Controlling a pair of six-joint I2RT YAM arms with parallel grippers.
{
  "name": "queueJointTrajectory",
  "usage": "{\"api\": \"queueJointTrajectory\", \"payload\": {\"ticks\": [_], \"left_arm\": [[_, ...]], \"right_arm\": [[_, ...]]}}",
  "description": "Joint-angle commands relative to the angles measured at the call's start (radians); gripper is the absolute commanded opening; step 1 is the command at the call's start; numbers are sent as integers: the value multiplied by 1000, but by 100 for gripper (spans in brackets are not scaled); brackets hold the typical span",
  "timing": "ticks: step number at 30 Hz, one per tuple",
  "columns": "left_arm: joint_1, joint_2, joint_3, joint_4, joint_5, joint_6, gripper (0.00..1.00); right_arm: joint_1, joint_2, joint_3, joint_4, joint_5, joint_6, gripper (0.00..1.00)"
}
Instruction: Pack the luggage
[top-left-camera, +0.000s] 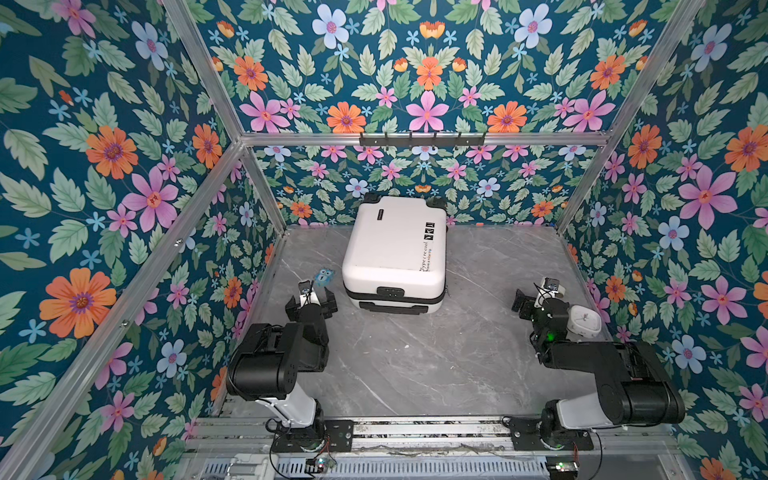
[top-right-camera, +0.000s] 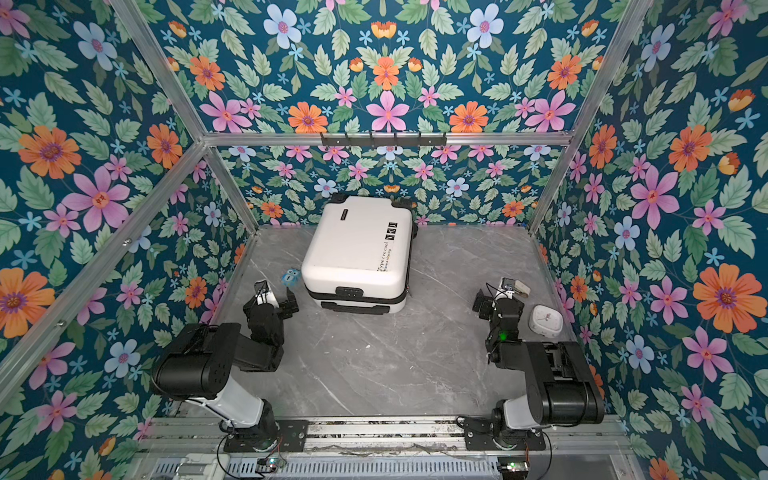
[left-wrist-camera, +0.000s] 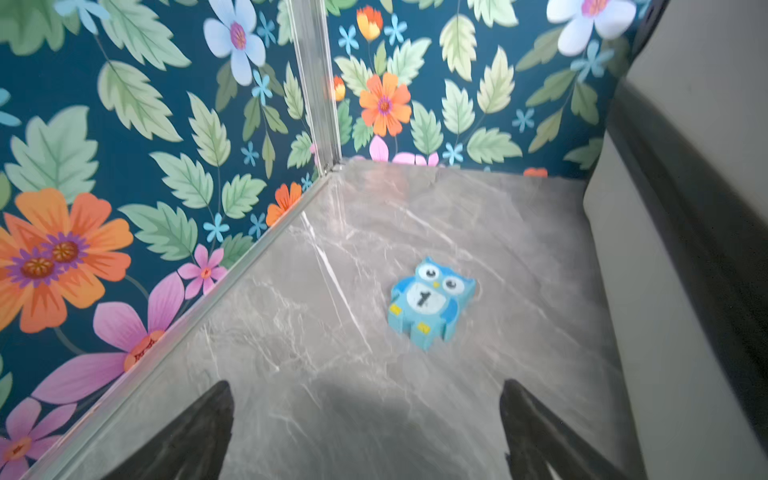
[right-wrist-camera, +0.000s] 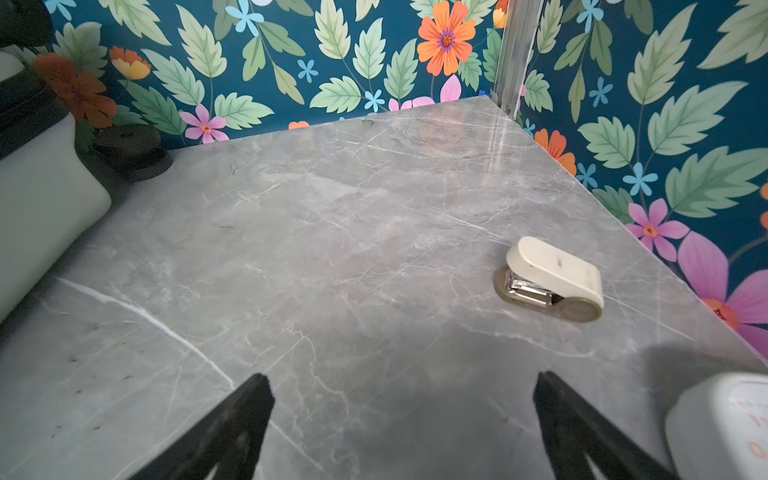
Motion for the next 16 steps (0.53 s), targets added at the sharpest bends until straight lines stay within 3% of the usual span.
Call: {"api": "queueJointTrajectory", "payload": {"ticks": [1, 16], "left_arm": [[4, 4, 2, 38, 45, -6, 100], [4, 4, 1, 39, 44, -3, 100]], "right_arm": [[0, -11, 5, 10, 19, 9, 99], [2, -3, 18, -13, -18, -3, 99]]}}
